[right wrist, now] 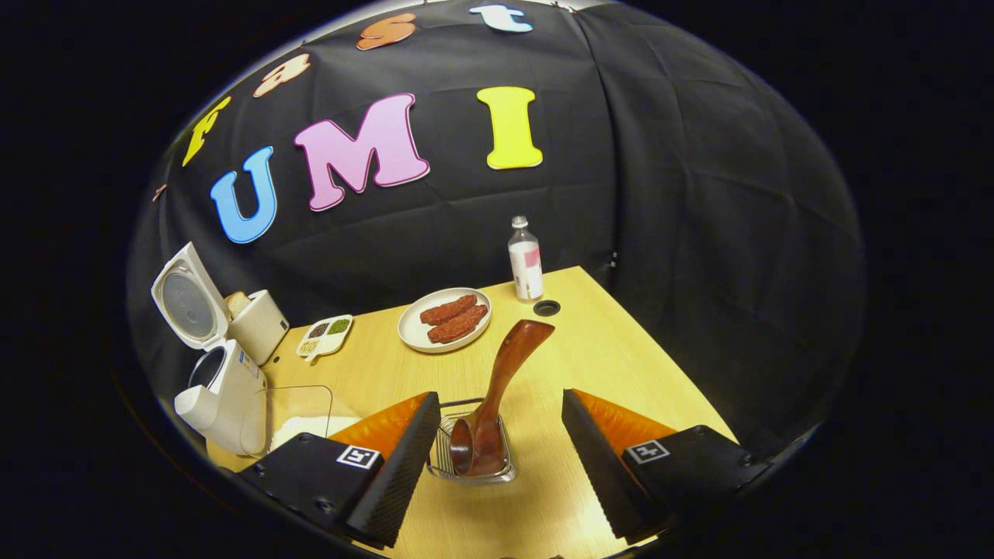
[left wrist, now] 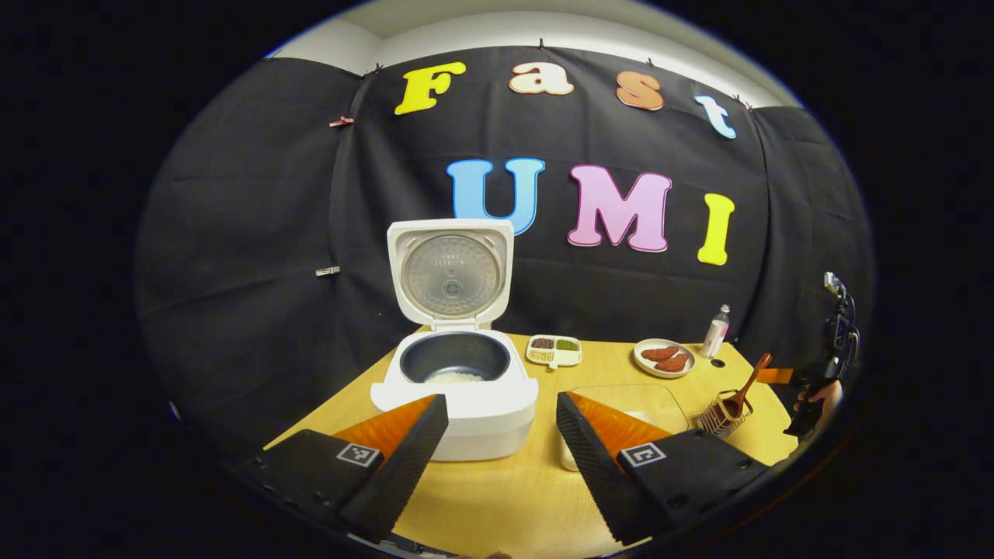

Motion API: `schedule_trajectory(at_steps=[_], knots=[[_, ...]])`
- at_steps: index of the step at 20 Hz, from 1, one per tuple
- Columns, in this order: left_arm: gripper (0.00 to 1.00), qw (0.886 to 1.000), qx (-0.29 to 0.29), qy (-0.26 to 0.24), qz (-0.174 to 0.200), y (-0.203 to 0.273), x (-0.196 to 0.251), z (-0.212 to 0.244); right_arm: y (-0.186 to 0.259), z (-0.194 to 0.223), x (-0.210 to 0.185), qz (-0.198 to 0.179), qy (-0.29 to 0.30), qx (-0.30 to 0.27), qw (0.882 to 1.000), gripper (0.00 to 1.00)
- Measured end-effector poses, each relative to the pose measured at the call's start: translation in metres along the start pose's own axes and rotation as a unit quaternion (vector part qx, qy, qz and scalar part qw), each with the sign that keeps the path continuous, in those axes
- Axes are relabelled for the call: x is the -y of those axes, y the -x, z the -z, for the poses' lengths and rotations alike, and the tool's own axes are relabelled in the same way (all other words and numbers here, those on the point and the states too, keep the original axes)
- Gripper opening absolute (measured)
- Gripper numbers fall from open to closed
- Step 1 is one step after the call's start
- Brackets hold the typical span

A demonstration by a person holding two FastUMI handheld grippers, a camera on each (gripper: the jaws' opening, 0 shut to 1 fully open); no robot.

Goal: Close the left gripper, press the button to open the rice cooker; take a wooden spoon from the chopstick holder with the right hand, scoop a spoonful of rice and pour it into the rice cooker, then put the wooden spoon back into the chopstick holder.

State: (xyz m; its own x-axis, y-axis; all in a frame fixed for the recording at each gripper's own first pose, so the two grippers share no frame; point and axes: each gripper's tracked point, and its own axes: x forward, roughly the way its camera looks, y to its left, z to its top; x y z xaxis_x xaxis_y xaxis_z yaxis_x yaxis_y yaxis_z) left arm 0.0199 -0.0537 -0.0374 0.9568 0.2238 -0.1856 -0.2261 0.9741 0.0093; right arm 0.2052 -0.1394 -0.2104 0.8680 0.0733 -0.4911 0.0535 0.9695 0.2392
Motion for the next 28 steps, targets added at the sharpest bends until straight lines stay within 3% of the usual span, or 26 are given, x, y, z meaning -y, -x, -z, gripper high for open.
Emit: schedule_trajectory(at_steps=[9, 12, 14, 15, 16, 18, 19, 20, 21, 28], knots=[[0.97, 0.997, -0.064, -0.005, -0.031, 0.019, 0.057, 0.055, -0.075, 0.007, -0.014, -0.049, -0.025, -0.043, 0.998, 0.99], [0.97, 0.997, -0.066, 0.000, -0.037, 0.021, 0.069, 0.057, -0.085, 0.014, -0.017, -0.060, -0.031, -0.055, 0.996, 0.94], [0.97, 0.997, -0.064, 0.001, -0.039, 0.022, 0.074, 0.058, -0.088, 0.019, -0.021, -0.068, -0.034, -0.062, 0.995, 0.78], [0.97, 0.997, -0.063, -0.001, -0.040, 0.023, 0.076, 0.058, -0.089, 0.018, -0.021, -0.069, -0.032, -0.061, 0.995, 0.58], [0.97, 0.997, -0.063, -0.003, -0.040, 0.023, 0.077, 0.059, -0.089, 0.016, -0.019, -0.066, -0.028, -0.055, 0.996, 0.49], [0.97, 0.997, -0.066, -0.006, -0.042, 0.026, 0.077, 0.063, -0.087, 0.011, -0.011, -0.051, -0.023, -0.044, 0.997, 0.45], [0.96, 0.997, -0.067, -0.005, -0.042, 0.028, 0.077, 0.065, -0.088, 0.008, -0.013, -0.055, -0.028, -0.044, 0.997, 0.27], [0.97, 0.997, -0.069, -0.003, -0.043, 0.030, 0.077, 0.067, -0.082, 0.009, -0.014, -0.053, -0.031, -0.044, 0.997, 0.17], [0.96, 0.997, -0.072, 0.000, -0.042, 0.032, 0.076, 0.068, -0.081, 0.010, -0.014, -0.055, -0.030, -0.047, 0.997, 0.22], [0.96, 0.997, -0.076, 0.021, -0.025, 0.032, 0.060, 0.078, -0.049, -0.015, -0.027, -0.046, -0.019, -0.018, 0.999, 0.19]])
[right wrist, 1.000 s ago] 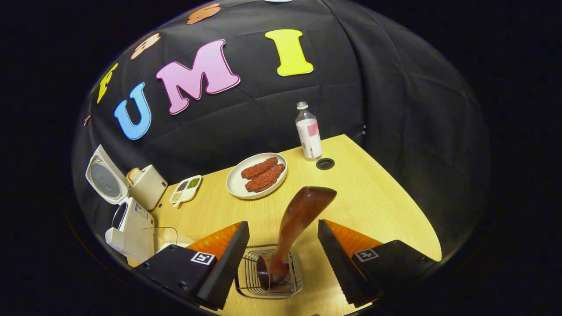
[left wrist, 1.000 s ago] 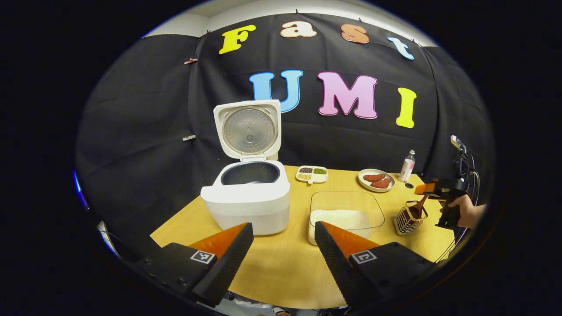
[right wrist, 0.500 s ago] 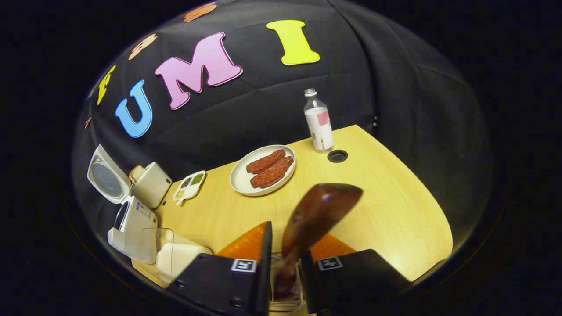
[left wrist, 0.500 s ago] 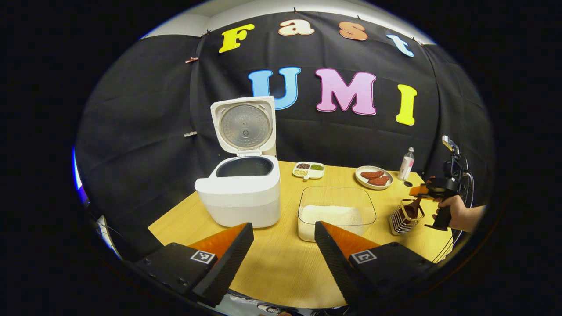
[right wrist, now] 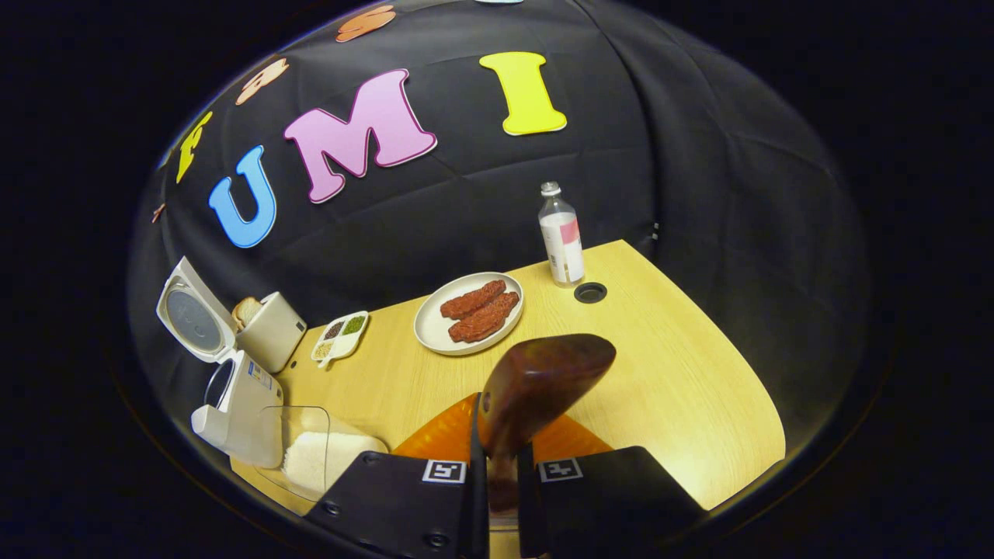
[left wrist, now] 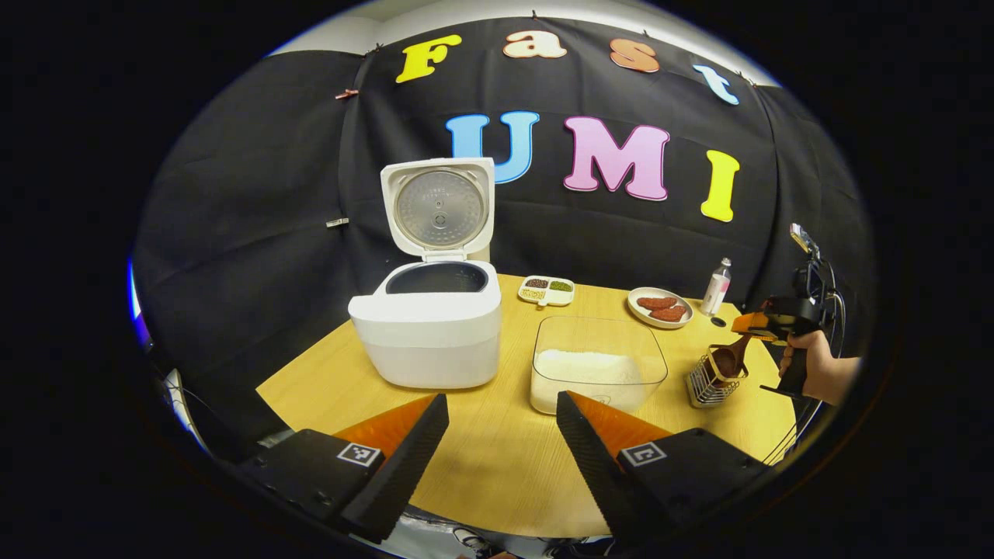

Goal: Close the left gripper, press the button to open the rice cooker; take a wooden spoon from the chopstick holder with the right hand, scoop a spoonful of rice and pour it into the rice cooker, then put the wooden spoon back into the chopstick holder.

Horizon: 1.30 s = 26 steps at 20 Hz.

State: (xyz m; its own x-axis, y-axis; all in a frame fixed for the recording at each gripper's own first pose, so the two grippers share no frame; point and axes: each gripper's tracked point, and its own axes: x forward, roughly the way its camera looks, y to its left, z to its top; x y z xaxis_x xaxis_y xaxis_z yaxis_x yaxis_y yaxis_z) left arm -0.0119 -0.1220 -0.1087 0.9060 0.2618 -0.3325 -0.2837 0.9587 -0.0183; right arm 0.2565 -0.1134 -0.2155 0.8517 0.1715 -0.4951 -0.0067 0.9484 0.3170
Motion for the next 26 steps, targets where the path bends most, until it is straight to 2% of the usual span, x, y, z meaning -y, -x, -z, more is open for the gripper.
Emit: schedule_trajectory(at_steps=[5, 8, 13, 20, 24, 25, 26], knots=[[0.97, 1.000, -0.004, 0.001, 0.027, -0.011, -0.026, 0.006, 0.033, -0.042, -0.013, 0.020, -0.003, 0.046, 0.999, 0.19], [0.97, 0.999, 0.001, 0.011, 0.045, -0.016, -0.044, 0.006, 0.056, -0.060, -0.035, 0.024, -0.009, 0.068, 0.997, 0.19], [0.97, 0.999, -0.008, -0.003, 0.052, -0.022, -0.077, 0.012, 0.085, -0.077, -0.106, -0.014, -0.001, 0.098, 0.995, 0.19], [0.96, 0.998, 0.004, 0.006, 0.059, -0.010, -0.104, 0.002, 0.082, -0.042, -0.223, -0.083, 0.063, 0.087, 0.991, 0.19], [0.96, 0.998, 0.000, 0.005, 0.059, -0.005, -0.120, 0.008, 0.063, -0.018, -0.262, -0.097, 0.079, 0.074, 0.989, 0.19], [0.96, 0.998, -0.002, 0.007, 0.060, -0.004, -0.123, 0.011, 0.057, -0.012, -0.268, -0.100, 0.087, 0.073, 0.988, 0.14], [0.96, 0.998, -0.005, 0.008, 0.059, -0.005, -0.127, 0.013, 0.050, -0.005, -0.272, -0.100, 0.099, 0.072, 0.987, 0.19]])
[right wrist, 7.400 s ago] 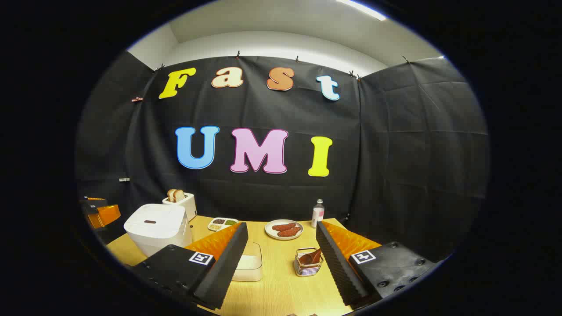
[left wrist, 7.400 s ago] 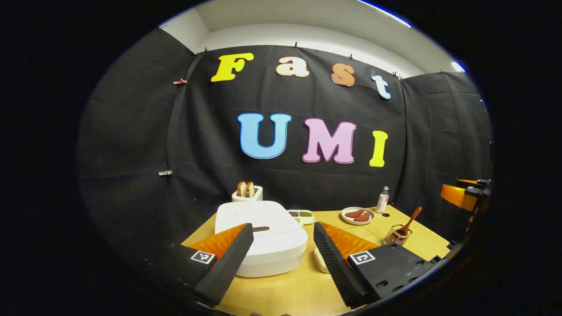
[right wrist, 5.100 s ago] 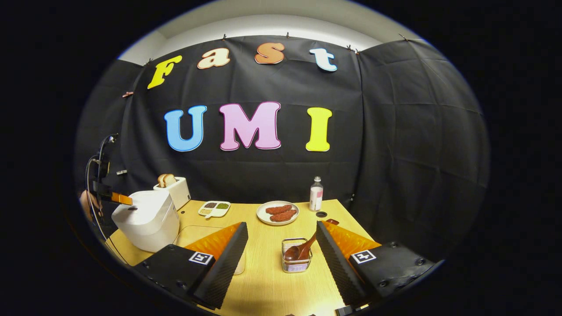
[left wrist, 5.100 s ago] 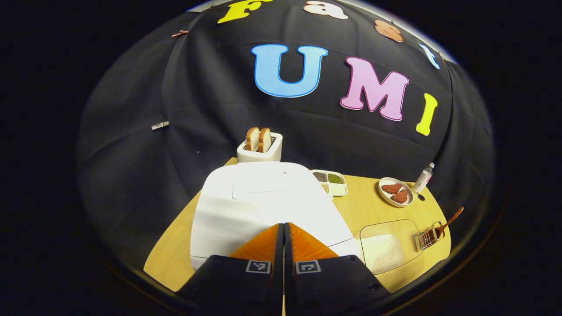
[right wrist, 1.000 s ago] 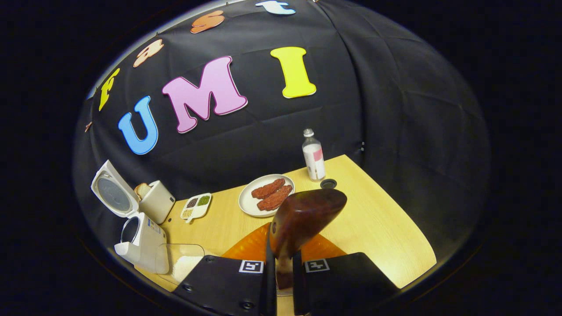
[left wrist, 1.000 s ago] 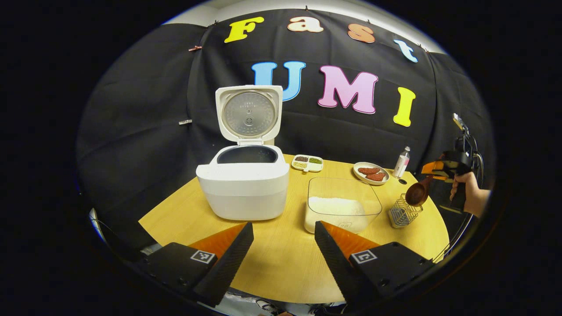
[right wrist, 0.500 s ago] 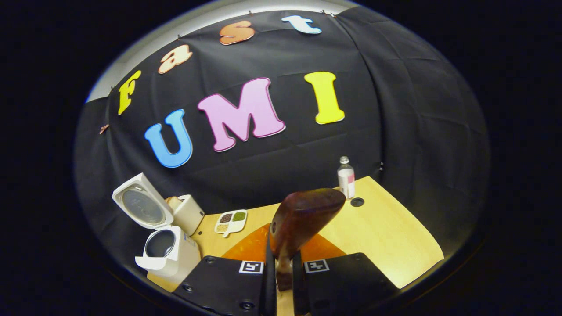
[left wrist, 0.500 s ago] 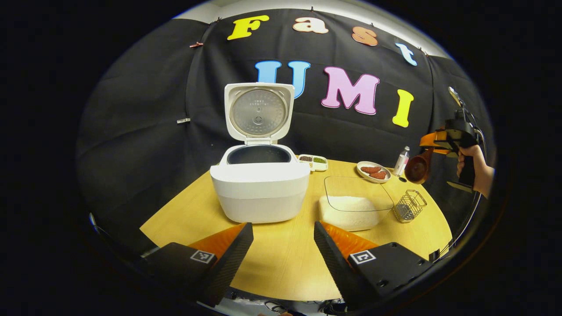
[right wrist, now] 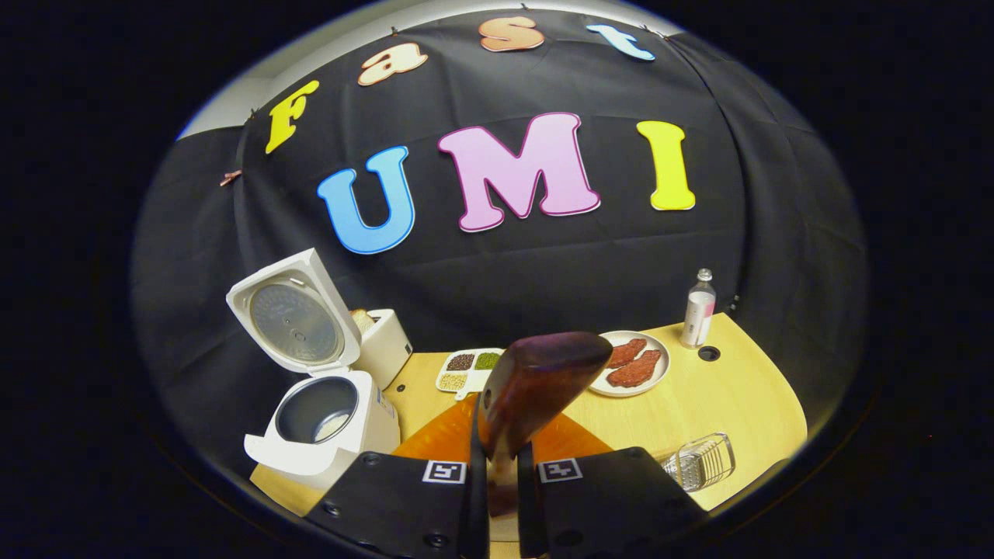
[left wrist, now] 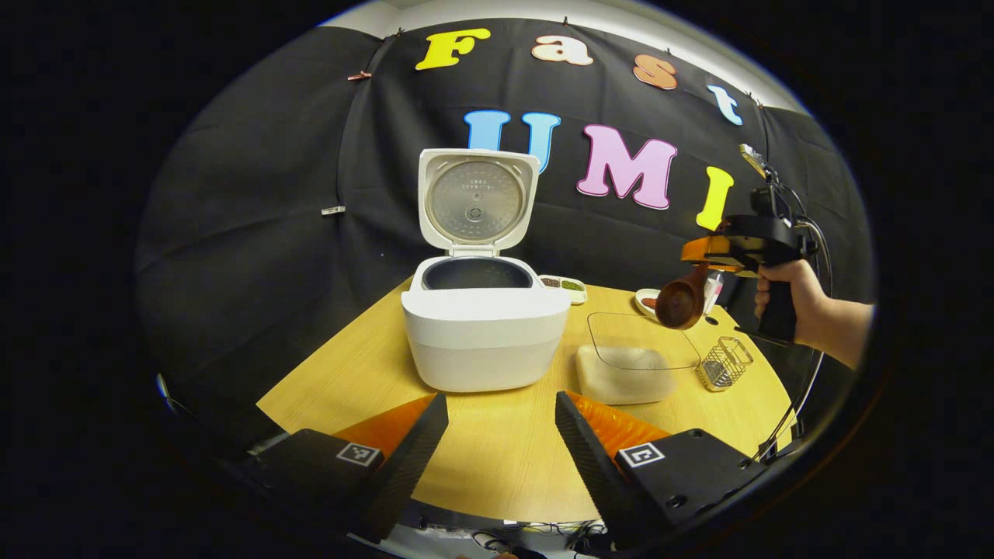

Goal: Close the left gripper, press the button to open the rice cooker; take a wooden spoon from the chopstick holder with the right hand, scoop a spoonful of rice and pour it into the rice cooker, then put the wooden spoon back into the chopstick holder.

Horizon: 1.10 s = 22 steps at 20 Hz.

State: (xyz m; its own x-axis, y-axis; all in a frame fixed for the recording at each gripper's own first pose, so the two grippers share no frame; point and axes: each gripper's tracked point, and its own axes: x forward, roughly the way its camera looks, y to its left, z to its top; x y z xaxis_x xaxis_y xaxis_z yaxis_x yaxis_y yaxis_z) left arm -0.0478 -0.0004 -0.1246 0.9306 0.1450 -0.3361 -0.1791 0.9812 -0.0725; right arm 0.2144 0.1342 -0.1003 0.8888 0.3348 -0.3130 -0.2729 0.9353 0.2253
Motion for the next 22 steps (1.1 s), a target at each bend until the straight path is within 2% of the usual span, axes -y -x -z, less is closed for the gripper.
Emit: schedule_trajectory(at_steps=[5, 11, 15, 19, 22], knots=[[0.96, 1.000, -0.013, 0.002, -0.002, -0.007, -0.018, 0.007, -0.028, 0.043, -0.001, 0.009, 0.076, -0.020, 0.997, 0.19], [0.96, 1.000, -0.018, -0.003, -0.005, -0.016, -0.025, 0.009, -0.042, 0.091, 0.005, 0.023, 0.143, -0.044, 0.989, 0.19], [0.96, 1.000, -0.020, 0.002, -0.003, -0.015, -0.022, 0.010, -0.036, 0.137, -0.004, 0.019, 0.133, -0.086, 0.987, 0.19], [0.96, 1.000, -0.019, 0.007, -0.006, -0.014, -0.025, 0.014, -0.033, 0.149, -0.025, 0.005, 0.145, -0.084, 0.986, 0.19], [0.96, 0.999, -0.027, 0.020, -0.009, -0.014, -0.028, 0.022, -0.030, 0.160, -0.043, -0.004, 0.129, -0.099, 0.987, 0.19]])
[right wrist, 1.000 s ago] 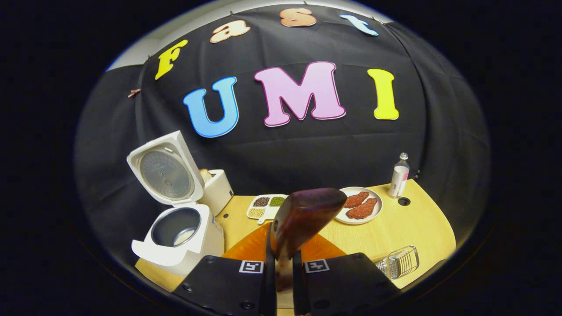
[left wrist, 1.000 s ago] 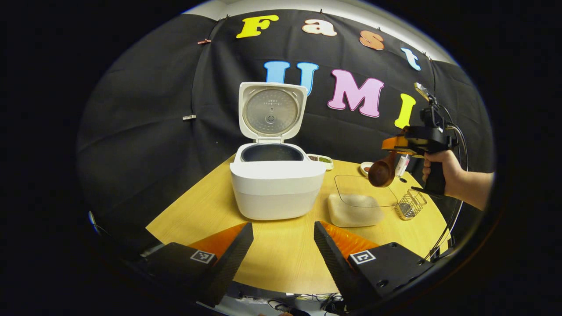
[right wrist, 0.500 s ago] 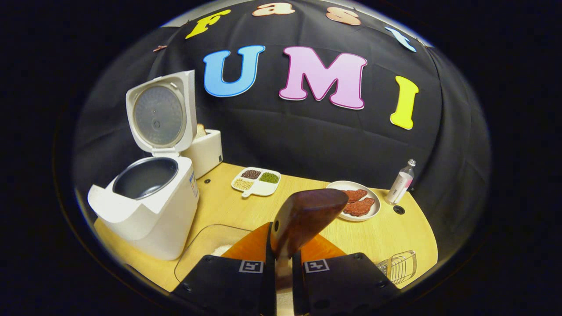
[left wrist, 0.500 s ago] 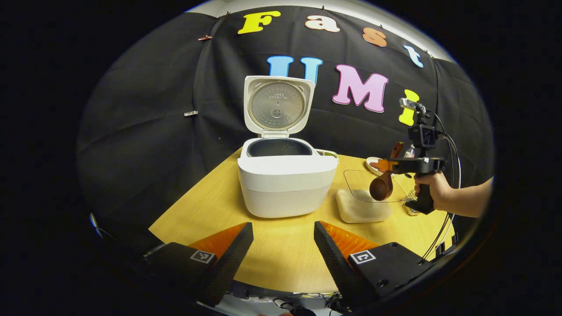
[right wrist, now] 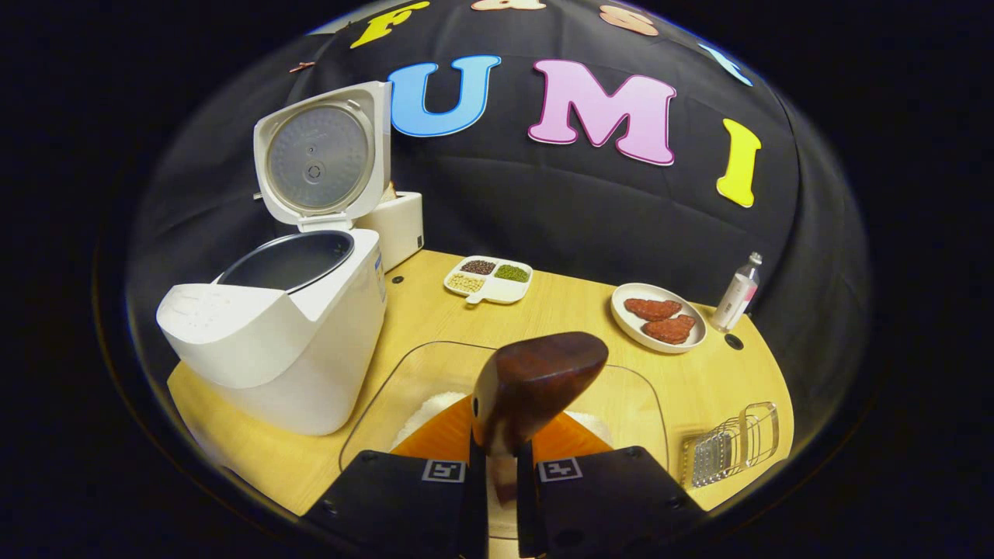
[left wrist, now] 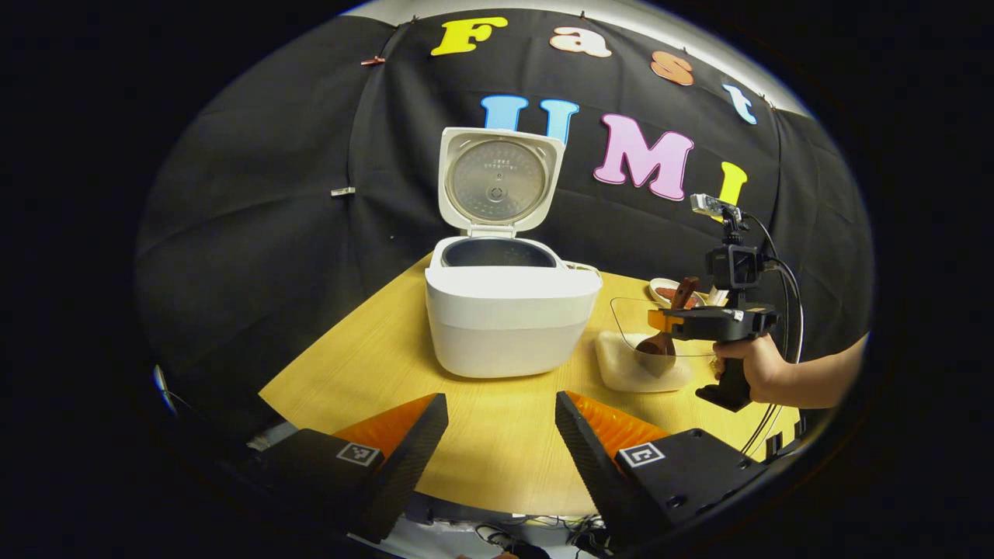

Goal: Close the left gripper, press the button to open the rice cooker; take a wooden spoon from the chopstick holder with the right hand, scoop a spoonful of rice and pour it into the rice cooker, then put the wooden spoon back into the chopstick holder.

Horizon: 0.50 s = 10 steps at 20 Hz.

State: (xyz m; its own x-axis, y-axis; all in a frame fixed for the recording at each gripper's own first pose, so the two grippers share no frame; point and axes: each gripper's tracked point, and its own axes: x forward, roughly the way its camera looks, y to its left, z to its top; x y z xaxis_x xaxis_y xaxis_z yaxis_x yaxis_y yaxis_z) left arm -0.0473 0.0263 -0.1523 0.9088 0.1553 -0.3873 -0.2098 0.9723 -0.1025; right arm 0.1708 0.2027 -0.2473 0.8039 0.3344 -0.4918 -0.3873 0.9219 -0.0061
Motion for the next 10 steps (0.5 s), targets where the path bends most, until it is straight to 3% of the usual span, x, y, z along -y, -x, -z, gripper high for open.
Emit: schedule_trajectory(at_steps=[6, 10], knots=[[0.96, 1.000, -0.005, 0.014, -0.005, -0.002, -0.006, 0.004, -0.001, 0.001, -0.017, 0.002, -0.081, -0.024, 0.996, 0.20], [0.96, 1.000, -0.003, 0.016, -0.008, -0.004, -0.012, 0.001, -0.003, -0.001, -0.007, 0.003, -0.164, -0.043, 0.985, 0.19]])
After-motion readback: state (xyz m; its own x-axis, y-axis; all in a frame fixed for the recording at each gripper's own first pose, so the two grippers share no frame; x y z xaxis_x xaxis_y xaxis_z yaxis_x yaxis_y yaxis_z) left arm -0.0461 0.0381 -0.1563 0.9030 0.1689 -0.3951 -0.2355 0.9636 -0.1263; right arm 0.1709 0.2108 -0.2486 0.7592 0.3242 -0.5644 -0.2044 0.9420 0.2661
